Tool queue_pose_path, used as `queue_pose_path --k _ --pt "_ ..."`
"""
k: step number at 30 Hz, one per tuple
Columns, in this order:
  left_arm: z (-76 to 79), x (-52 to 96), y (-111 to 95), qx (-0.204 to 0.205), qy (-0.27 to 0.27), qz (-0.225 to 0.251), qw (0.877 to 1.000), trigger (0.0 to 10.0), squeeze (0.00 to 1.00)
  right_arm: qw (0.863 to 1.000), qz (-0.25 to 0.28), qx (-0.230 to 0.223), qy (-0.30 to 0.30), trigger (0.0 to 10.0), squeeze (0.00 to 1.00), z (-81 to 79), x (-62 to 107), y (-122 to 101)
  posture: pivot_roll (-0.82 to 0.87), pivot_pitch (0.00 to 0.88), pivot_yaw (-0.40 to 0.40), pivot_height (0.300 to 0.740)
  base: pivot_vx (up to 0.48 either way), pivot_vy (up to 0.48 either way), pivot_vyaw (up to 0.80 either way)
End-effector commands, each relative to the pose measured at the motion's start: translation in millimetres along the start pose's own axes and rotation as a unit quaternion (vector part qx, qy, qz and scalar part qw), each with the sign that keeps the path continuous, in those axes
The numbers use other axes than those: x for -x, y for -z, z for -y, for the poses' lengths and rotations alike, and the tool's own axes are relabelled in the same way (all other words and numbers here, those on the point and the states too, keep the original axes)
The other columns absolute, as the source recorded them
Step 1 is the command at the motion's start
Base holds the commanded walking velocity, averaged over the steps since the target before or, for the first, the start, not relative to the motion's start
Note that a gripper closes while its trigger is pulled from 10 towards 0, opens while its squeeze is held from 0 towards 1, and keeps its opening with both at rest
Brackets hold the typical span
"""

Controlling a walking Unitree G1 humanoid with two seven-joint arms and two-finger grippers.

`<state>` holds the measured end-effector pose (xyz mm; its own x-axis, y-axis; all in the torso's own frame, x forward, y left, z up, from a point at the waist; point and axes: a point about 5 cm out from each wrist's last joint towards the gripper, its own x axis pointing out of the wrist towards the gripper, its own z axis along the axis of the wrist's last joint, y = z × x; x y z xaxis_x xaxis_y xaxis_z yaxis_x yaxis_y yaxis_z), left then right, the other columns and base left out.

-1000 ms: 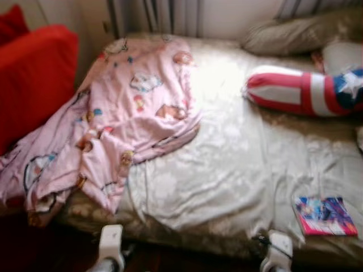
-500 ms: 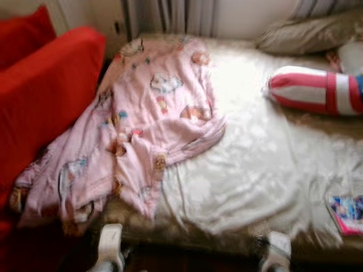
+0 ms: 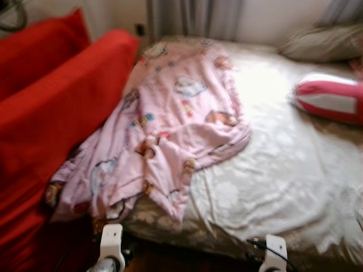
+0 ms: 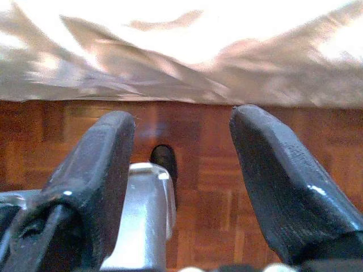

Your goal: Clean up the room

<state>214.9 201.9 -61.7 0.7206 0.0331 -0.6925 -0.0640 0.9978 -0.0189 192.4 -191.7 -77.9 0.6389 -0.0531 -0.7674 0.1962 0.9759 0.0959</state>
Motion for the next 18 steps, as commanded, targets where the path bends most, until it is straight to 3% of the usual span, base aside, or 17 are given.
queue_pose_path --k 1,18 --pt "0.6 2.8 11.4 0.002 0.000 -0.018 1.000 10.0 0.00 1.000 -0.013 -0.002 0.005 10.0 0.00 2.5 2.0 8.5 0.02 0.159 -0.015 0.740 0.000 0.000 0.80" --pt "0.4 2.6 10.1 0.003 0.001 -0.014 1.000 10.0 0.00 1.000 -0.012 -0.002 -0.001 10.0 0.00 -0.5 1.8 8.8 0.03 0.160 -0.014 0.740 0.000 0.000 0.80"
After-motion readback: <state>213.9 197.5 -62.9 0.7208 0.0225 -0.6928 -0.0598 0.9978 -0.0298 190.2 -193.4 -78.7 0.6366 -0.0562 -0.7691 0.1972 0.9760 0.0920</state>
